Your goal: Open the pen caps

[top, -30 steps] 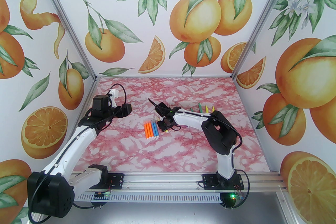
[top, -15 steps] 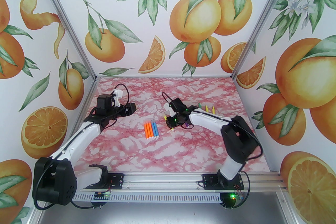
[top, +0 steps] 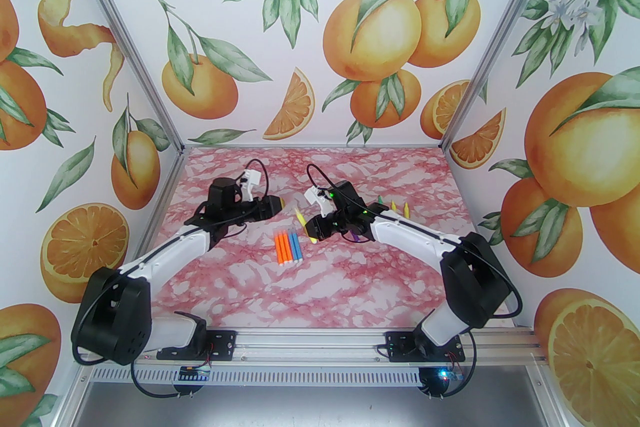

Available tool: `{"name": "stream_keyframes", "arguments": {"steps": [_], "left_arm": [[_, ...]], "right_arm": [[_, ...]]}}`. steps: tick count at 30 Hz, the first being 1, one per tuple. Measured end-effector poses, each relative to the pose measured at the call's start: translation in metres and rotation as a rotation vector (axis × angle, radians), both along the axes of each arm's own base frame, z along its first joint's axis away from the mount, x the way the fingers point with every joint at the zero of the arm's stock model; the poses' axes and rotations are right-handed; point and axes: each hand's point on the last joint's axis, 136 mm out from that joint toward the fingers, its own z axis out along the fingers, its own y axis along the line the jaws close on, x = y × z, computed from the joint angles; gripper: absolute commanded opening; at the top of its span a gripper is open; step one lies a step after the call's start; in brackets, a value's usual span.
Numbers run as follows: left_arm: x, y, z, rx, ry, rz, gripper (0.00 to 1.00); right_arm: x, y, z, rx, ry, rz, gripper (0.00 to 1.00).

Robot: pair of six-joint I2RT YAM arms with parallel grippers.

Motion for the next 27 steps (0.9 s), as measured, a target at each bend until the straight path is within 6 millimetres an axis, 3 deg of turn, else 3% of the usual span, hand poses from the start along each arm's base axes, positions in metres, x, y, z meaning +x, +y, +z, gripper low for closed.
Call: {"name": "stream_keyframes", "arguments": {"steps": [9,27], "left_arm": [[0.001,-0.021,0.005,-0.055,0.012,-0.043,0.53],[-0.004,-0.039,0.009,-0.092,0.028,-0.097,0.36]], "right_arm": [[-0.005,0.004,0.017,0.056,-0.023,0.026,0.0],[-0.007,0.004,0.023,0.079,-0.043,0.033,0.0]]}}
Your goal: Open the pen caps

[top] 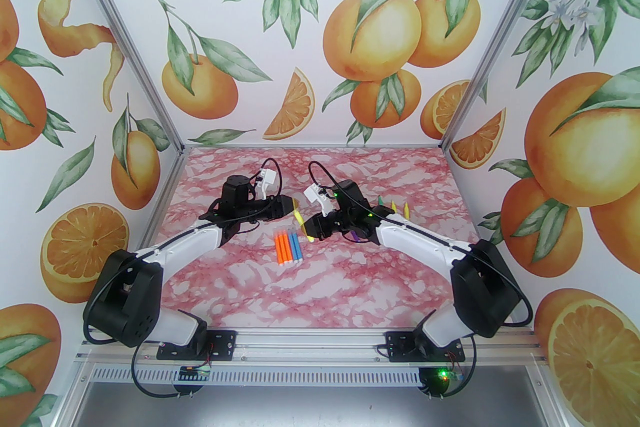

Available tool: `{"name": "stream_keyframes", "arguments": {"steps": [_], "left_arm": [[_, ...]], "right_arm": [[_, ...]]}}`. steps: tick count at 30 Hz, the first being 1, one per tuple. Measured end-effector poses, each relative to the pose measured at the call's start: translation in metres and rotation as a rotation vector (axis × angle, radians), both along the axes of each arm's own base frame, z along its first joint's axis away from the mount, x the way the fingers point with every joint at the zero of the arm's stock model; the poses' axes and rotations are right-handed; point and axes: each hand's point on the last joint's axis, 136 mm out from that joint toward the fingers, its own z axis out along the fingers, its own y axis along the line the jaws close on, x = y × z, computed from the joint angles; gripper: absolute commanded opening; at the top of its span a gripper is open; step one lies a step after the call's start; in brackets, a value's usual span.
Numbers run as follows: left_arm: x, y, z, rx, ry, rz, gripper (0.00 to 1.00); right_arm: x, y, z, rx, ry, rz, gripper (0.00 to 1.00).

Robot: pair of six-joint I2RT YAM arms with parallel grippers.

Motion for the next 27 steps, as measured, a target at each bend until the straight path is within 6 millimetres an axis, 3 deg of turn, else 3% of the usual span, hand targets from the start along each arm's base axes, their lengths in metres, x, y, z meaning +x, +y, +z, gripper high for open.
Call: {"name": "stream_keyframes", "arguments": {"steps": [6,14,27], "left_arm": [[0.001,-0.0005,-0.0001,-0.004,0.005,0.001,0.21],[0.0011,-0.0024,0.0045,-0.023,0.008,-0.003,0.05],[0.0021,-0.003,0.0067,-0.028,-0.002,-0.002,0.0]], "right_arm": [[0.0,0.0,-0.0003,0.0,0.0,0.0,0.0],[-0.0001,0.0,-0.0003,0.001,-0.001,0.001,0.27],[0.0014,0.0036,-0.0001,0.017,-0.005,0.008,0.31]]}}
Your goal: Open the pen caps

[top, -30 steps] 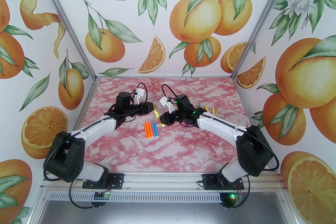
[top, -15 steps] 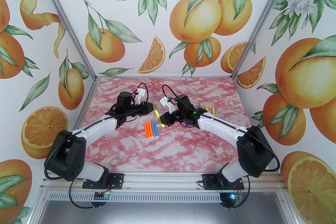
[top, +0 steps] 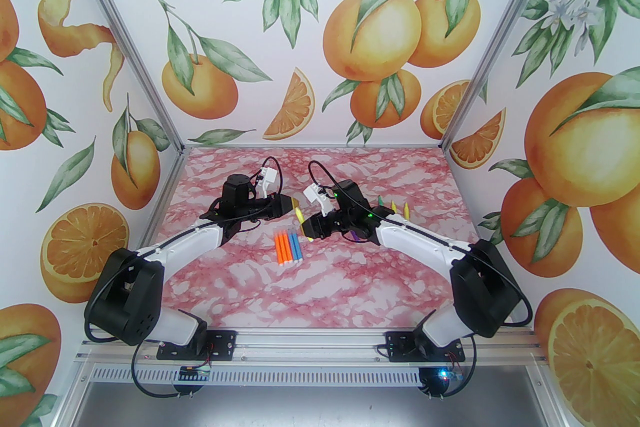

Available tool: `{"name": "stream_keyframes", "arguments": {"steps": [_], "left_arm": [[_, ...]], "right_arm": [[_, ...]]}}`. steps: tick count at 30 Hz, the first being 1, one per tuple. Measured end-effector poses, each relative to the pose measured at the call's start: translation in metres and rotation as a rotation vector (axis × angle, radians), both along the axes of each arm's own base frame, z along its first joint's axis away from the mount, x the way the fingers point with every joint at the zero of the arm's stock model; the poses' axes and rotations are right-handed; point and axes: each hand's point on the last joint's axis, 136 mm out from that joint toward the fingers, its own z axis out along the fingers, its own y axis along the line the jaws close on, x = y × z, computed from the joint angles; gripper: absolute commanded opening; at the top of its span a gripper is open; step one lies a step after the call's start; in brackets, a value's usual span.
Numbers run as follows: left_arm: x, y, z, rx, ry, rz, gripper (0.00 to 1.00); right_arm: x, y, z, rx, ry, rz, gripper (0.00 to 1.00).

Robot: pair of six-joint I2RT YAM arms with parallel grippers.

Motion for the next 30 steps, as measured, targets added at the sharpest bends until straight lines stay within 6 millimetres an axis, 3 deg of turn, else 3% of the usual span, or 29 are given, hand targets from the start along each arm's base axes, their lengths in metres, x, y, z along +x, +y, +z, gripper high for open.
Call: {"name": "stream_keyframes", "arguments": {"steps": [5,15,23,30], "left_arm": [[0.0,0.0,0.0,-0.002,0.006,0.002,0.0],[0.001,0.001,0.0,-0.002,0.008,0.009,0.0],[0.004,0.011,-0.002,0.002,0.036,0.005,0.0],[0.054,0.067,0.022,0.007,-0.027,0.193,0.0]], "right_arm": [[0.0,0.001,-0.009,-0.008,0.023,0.003,0.27],[-0.001,0.003,-0.008,0.0,0.027,0.01,0.01],[-0.003,0.004,-0.011,-0.004,-0.006,0.033,0.0],[-0.047,-0.021,-0.059,-0.141,0.099,0.084,0.0]]}}
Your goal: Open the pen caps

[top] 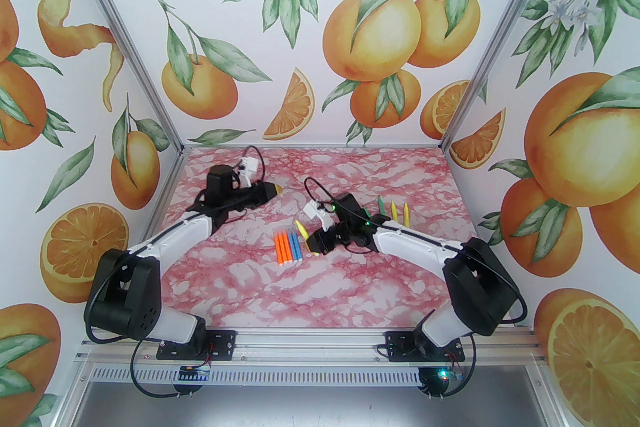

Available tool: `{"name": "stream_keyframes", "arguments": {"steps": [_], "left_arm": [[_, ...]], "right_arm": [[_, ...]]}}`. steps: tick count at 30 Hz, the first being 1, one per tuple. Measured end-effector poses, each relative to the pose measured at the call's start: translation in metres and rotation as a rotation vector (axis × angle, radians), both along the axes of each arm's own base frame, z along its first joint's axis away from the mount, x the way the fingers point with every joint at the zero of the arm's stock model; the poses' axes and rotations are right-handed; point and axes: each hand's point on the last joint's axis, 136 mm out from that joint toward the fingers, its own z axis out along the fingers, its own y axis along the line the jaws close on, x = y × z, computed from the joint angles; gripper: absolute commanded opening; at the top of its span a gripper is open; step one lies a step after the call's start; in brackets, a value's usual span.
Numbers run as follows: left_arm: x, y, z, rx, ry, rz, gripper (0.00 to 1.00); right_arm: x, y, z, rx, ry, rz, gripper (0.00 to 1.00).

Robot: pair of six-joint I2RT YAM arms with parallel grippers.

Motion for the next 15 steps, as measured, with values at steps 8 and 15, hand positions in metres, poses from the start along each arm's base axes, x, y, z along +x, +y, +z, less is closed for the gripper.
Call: {"name": "stream_keyframes", "arguments": {"steps": [8,15], "left_arm": [[0.01,0.028,-0.008,0.207,0.005,0.077,0.0],[-0.009,0.078,-0.042,0.568,0.087,0.148,0.0]], "right_arm": [[0.001,-0.02,0.001,-0.049,-0.039,-0.052,0.0],[0.049,-0.052,-0.014,-0.239,-0.102,-0.238,0.0]]}}
